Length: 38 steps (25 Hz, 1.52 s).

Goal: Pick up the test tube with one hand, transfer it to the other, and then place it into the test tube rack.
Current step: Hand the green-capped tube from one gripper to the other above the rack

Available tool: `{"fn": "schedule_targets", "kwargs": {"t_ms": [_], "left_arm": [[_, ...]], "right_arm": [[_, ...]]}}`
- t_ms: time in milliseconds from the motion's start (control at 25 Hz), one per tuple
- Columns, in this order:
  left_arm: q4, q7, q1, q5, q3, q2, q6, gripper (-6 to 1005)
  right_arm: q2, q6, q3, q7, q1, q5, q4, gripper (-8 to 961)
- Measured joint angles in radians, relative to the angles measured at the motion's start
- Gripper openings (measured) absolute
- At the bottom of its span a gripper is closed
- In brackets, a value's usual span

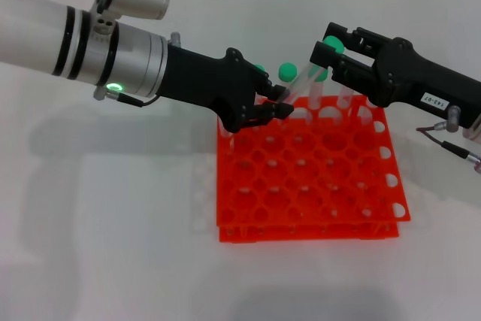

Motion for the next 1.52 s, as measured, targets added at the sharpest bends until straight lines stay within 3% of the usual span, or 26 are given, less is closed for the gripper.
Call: {"fn": "schedule_targets", "kwargs": {"t_ms": [160, 760, 1160, 1520], "left_arm": [[0.001, 0.0, -0.001, -0.002, 0.001, 0.0, 0.0, 292], [0.008, -0.005, 0.007, -0.017, -0.005, -0.001, -0.001, 299], [0.009, -0.043, 0.018, -0.061, -0.006, 0.003, 0.009, 303], [0.034, -0.111, 0.032, -0.055, -0.001, 0.011, 0.051, 460]], "right_arm": [[0.0, 0.001, -0.004, -0.01, 0.0, 0.0, 0.001, 491], [0.0, 0.002, -0.01, -0.021, -0.006, 0.023, 0.01, 255], [0.0, -0.002, -0.011, -0.021, -0.006, 0.024, 0.012, 255], [-0.006, -0.006, -0.005, -0.021, -0.015, 0.024, 0.012, 255]]}}
